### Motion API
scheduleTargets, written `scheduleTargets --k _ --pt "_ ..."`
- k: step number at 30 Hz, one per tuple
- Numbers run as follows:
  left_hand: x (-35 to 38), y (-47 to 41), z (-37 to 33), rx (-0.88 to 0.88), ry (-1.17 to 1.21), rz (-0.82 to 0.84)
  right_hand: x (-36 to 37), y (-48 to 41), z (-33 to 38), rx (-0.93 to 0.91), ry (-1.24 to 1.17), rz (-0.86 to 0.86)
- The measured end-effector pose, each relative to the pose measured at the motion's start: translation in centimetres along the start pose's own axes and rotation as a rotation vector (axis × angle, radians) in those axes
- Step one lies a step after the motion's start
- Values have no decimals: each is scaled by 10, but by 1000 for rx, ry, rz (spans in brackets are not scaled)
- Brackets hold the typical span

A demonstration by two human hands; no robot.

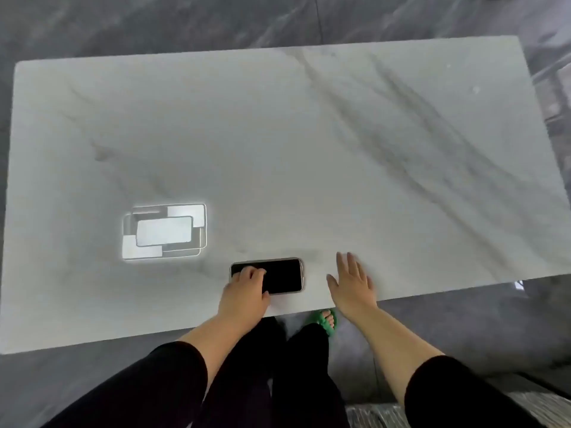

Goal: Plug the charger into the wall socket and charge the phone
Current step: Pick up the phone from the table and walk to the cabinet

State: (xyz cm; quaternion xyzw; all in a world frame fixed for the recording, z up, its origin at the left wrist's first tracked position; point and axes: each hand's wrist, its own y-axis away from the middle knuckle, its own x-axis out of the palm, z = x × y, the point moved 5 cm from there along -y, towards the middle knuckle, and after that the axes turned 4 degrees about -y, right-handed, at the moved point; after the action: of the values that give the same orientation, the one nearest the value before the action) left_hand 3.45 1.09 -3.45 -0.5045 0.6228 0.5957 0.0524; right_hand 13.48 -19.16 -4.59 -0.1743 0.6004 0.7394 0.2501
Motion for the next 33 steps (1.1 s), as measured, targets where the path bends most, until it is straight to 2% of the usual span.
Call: scheduleTargets --k 2,3,9,12,17,23,28,33 --pt "3 -17 -4 61 -142 -141 10 -17 -2 11 122 -39" --pt "8 -25 -4 78 -179 -161 16 -25 -5 18 165 -32" --pt "44 -60 8 184 -329 -70 46 -49 -15 50 232 110" --pt "53 -64 14 215 -317 -62 50 -54 -17 56 230 136" --pt "50 -60 17 249 -274 -161 51 -55 -17 44 221 132" --pt "21 -61 12 155 -303 -297 43 -47 -15 8 212 146" --pt "3 -40 4 -21 -255 -140 10 -19 -13 -89 86 48" --pt "-6 2 -20 -102 51 41 1 42 -38 29 -244 20"
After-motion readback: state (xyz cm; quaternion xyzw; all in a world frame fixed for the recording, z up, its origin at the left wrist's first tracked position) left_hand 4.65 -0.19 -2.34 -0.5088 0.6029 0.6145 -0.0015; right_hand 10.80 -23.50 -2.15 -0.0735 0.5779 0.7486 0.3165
